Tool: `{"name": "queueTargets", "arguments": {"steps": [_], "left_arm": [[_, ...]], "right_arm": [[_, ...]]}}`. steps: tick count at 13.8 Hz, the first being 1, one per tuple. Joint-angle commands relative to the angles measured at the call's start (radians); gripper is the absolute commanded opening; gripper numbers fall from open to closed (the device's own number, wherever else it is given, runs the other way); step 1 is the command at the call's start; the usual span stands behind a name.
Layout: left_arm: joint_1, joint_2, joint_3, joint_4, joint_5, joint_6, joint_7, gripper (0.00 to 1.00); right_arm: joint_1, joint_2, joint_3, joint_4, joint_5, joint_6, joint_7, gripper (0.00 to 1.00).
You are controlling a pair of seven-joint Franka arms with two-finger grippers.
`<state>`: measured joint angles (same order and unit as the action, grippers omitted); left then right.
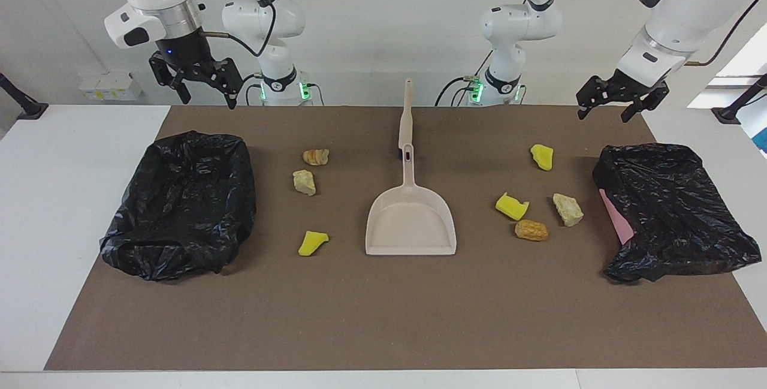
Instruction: Sweep and dump trash in bin
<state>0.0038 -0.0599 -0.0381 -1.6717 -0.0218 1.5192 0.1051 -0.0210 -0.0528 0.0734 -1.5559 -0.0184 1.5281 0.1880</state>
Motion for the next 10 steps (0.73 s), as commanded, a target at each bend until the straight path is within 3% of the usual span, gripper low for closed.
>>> {"name": "queueTargets", "arguments": {"steps": [1,3,10], "left_arm": [[-0.019,-0.054,0.001,-0.085,0.01,0.025,0.007,1.0],[-0.025,-0.07,-0.005,-0.141,-0.001,0.07,-0.002,1.0],[-0.223,-0.198,-0.005,-0.446,-0.018,0.246,-0.079,1.0]], "right_arm": [[-0.017,0.031,0.014,0.048,0.001,-0.031,-0.036,1.0],[-0.013,0.033,0.014,0.048,0.006,-0.028,-0.033,1.0],[-0.011,0.018,0.011,0.036,0.003,-0.031,-0.035,1.0]]}}
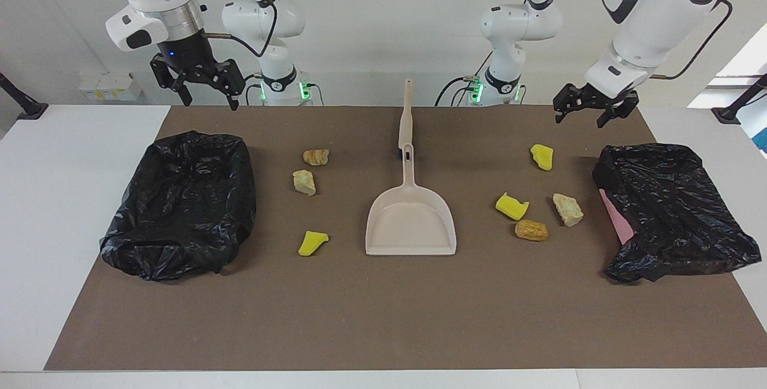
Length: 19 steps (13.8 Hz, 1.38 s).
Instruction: Sweep and dump trash in bin
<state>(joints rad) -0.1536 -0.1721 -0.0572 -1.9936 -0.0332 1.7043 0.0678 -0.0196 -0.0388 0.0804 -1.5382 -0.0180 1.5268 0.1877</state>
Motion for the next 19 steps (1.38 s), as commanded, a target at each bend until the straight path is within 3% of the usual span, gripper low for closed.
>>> {"name": "queueTargets", "arguments": {"steps": [1,4,10,16,19], "left_arm": [[-0.093,-0.105,0.014,-0.169,-0.013,0.102,-0.083,1.0],[-0.199,-0.121,0.014,-0.285,-0.022,0.179,-0.155,1.0],[-0.438,-0.119,0.014,-0.405,-0.036,0.239,-0.328,1.0],[-0.774,-0.116,0.014,-0.534,-0.048,0.461,-0.669,1.0],[-0.906,-0.116,0.014,-0.631,-0.048,0.648,-0.815,1.0]], "right_arm": [[-0.01,0.004,0.004,0.018,0.003,-0.028,-0.034,1.0],[-0.005,0.004,0.007,0.015,0.003,-0.02,-0.036,1.0],[0.064,0.054,0.013,0.012,0.003,0.033,-0.008,1.0],[0.225,0.167,0.015,0.017,0.004,0.163,0.154,1.0],[0.341,0.261,0.015,0.018,-0.013,0.225,0.286,1.0]]}}
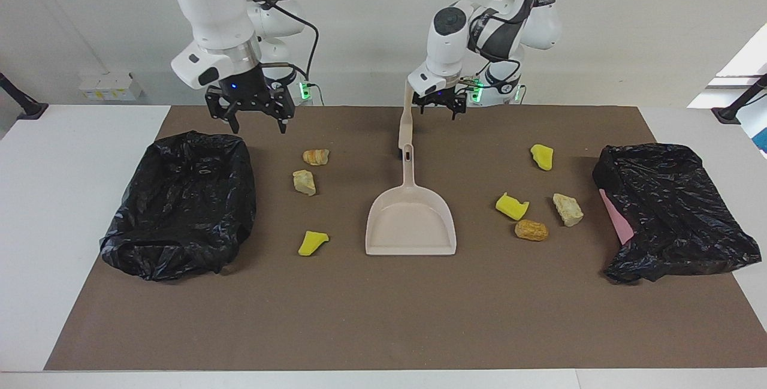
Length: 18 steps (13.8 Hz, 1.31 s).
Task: Sweep and dump trash in bin
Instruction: 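Grasp the beige dustpan handle with the right gripper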
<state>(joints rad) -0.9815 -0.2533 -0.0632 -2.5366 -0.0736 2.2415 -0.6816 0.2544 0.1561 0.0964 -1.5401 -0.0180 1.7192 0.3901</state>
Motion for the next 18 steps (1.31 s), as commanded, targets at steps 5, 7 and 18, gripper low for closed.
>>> {"name": "queueTargets", "arguments": {"steps": [5,7,18], "left_arm": [[-0.146,-0.032,0.019,-0.1,-0.008,0.116,-0.125,1.0],[-0.146,-0.031,0.019,-0.1,-0.008,0.115,-0.163,0.52],[-0.04,-0.052,0.029,-0.096,-0.005,0.009,-0.139,0.0]], "right_arm": [[0.221,0.17,-0.001,0.017,0.004,0.143,0.262,1.0],[0.264,0.203,-0.001,0.014,0.006,0.169,0.302,1.0],[0.351,0.293,0.002,-0.103,0.041,0.327,0.352,0.78]]}}
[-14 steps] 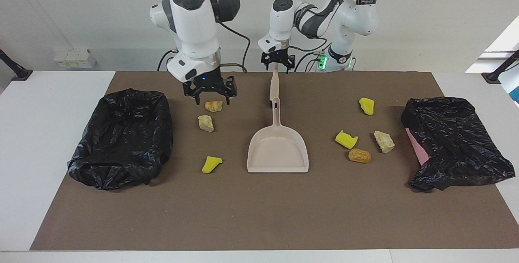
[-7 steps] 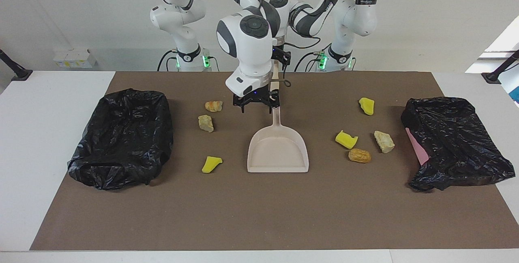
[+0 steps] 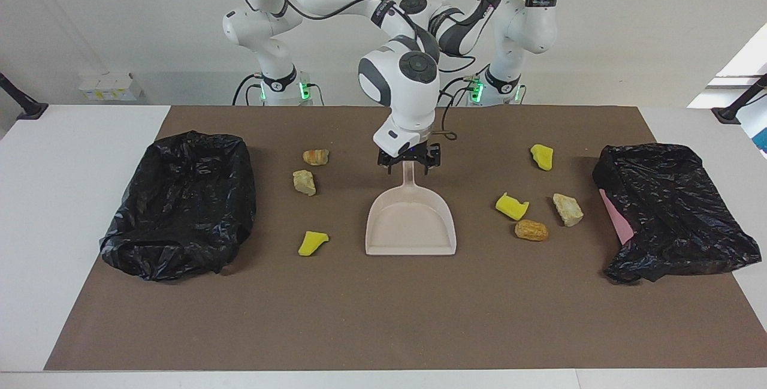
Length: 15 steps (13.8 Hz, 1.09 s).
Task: Sweep and dump trash in bin
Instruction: 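Grasp the beige dustpan handle with the right gripper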
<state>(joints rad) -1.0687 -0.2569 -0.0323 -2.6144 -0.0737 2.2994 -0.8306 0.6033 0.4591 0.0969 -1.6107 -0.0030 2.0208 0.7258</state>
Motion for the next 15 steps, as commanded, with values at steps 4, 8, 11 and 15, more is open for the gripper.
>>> {"name": "queueTargets", "arguments": {"steps": [4,8,11,15], "left_arm": [[0.192,-0.051,-0.001,-0.018,-0.005,-0.092,0.164,0.0],[0.344,-0.076,-0.001,-0.009,0.008,-0.144,0.309,0.0],[0.438,-0.087,0.0,0.037,0.028,-0.248,0.367,0.0],[0.507,-0.143,0.0,0.063,0.107,-0.388,0.38,0.0]], "right_arm": [[0.009,-0.003,0.003,-0.038,0.028,0.01,0.012,0.75],[0.01,-0.016,0.004,-0.063,0.081,0.006,0.018,0.7],[0.01,-0.019,0.01,-0.063,0.095,-0.025,0.023,0.7],[0.007,-0.026,0.01,-0.058,0.095,-0.05,0.021,0.35]]}}
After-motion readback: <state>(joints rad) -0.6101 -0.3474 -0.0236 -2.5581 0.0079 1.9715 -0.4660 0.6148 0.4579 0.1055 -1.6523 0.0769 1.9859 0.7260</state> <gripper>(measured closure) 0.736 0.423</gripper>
